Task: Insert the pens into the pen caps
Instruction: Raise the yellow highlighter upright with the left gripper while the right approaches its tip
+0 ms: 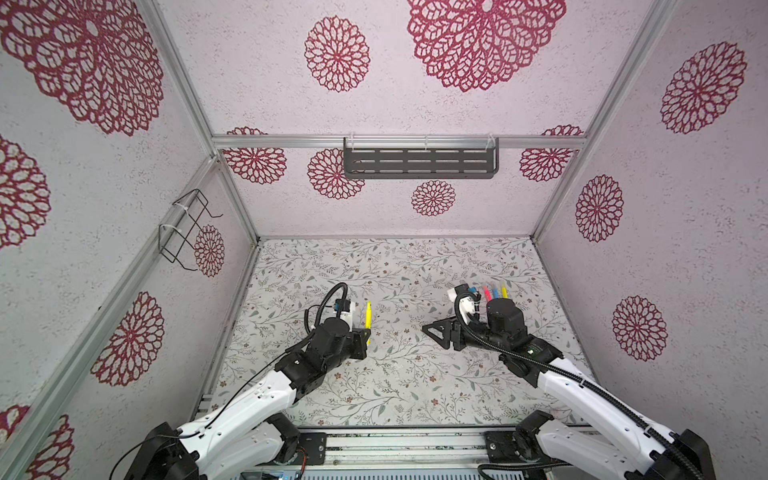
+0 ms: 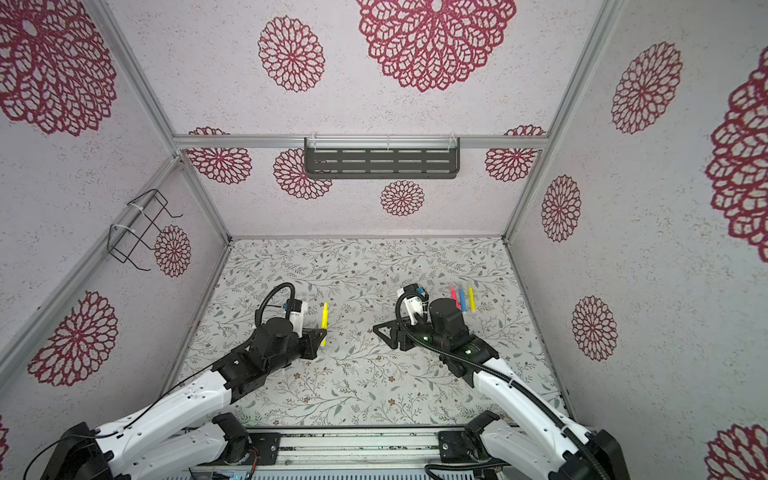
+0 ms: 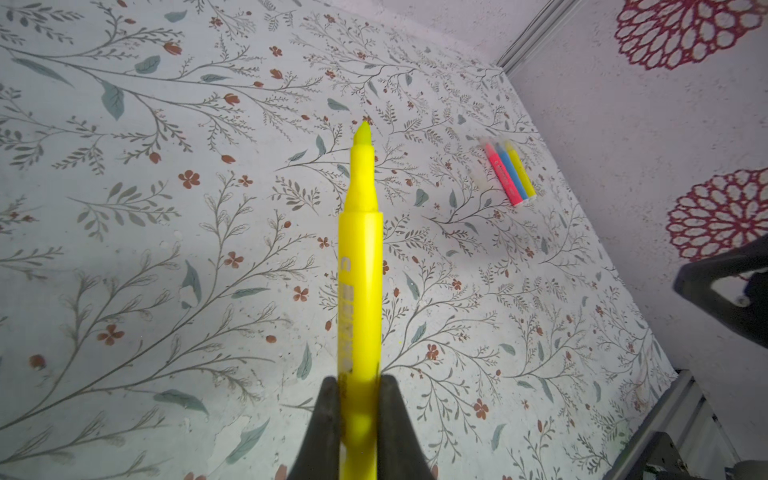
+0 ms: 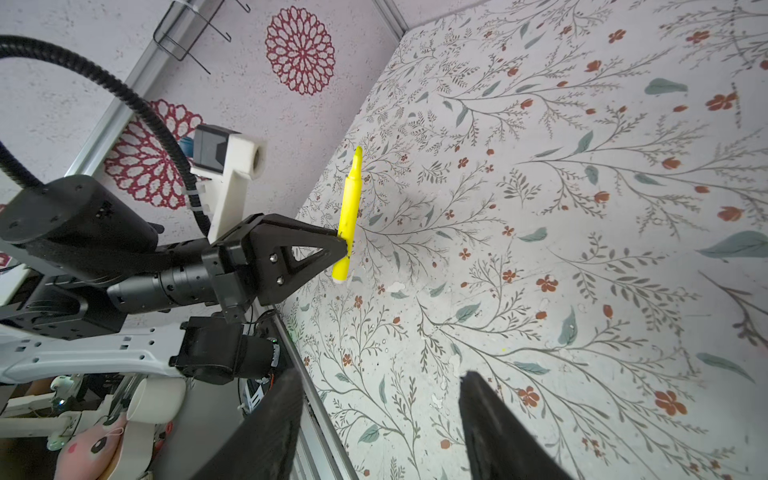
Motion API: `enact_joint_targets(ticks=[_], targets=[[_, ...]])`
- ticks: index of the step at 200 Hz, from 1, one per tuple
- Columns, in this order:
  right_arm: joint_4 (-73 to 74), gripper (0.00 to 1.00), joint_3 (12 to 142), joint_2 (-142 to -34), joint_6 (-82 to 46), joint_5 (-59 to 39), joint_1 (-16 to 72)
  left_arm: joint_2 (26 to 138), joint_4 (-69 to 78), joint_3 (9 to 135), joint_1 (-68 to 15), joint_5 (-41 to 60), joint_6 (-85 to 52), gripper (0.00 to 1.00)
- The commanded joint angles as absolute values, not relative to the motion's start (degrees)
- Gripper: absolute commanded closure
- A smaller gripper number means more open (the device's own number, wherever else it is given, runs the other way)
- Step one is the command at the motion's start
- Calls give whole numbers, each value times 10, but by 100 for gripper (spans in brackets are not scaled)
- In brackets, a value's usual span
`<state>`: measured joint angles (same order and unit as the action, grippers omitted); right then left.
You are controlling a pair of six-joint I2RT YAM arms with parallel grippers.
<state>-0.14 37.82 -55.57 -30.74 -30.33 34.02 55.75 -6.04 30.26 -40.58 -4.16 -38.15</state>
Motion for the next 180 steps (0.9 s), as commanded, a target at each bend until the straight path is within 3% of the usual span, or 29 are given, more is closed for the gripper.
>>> enact_joint_targets(ticks=[1, 180], targets=[[52, 36, 375, -554, -323, -312, 350, 543, -22, 295, -424, -56, -390, 96], [175, 40, 401, -651, -356, -342, 422, 529, 91, 275, -572, -138, -388, 95]])
